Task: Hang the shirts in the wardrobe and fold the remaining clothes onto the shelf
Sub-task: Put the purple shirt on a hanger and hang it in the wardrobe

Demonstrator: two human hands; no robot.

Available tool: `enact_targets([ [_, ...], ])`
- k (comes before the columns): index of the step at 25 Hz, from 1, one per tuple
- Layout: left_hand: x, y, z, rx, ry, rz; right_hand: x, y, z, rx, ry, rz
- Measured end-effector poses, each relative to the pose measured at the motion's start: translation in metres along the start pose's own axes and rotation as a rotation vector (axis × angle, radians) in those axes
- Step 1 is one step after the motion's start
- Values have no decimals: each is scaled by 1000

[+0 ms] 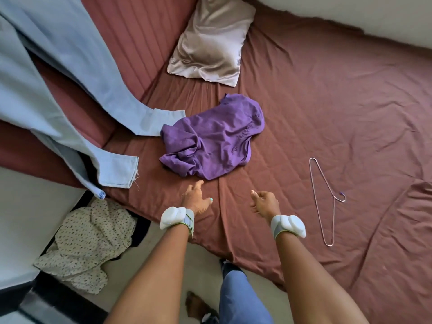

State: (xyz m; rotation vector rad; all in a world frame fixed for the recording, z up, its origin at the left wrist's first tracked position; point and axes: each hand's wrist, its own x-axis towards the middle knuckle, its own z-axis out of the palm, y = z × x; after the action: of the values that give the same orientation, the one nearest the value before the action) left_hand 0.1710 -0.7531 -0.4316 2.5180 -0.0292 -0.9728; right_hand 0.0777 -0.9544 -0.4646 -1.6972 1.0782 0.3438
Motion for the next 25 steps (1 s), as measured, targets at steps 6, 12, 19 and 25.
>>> enact_targets([
  [6,112,31,25,11,-55,0,143,-26,15,-64,2,93],
  [12,210,39,63,-53,-108,35,252,-44,53,102,63,116],
  [19,232,74,85,207,72,187,257,-88,59,507,-202,236],
  [25,222,114,13,-215,402,267,225,-133,8,658,-237,-44],
])
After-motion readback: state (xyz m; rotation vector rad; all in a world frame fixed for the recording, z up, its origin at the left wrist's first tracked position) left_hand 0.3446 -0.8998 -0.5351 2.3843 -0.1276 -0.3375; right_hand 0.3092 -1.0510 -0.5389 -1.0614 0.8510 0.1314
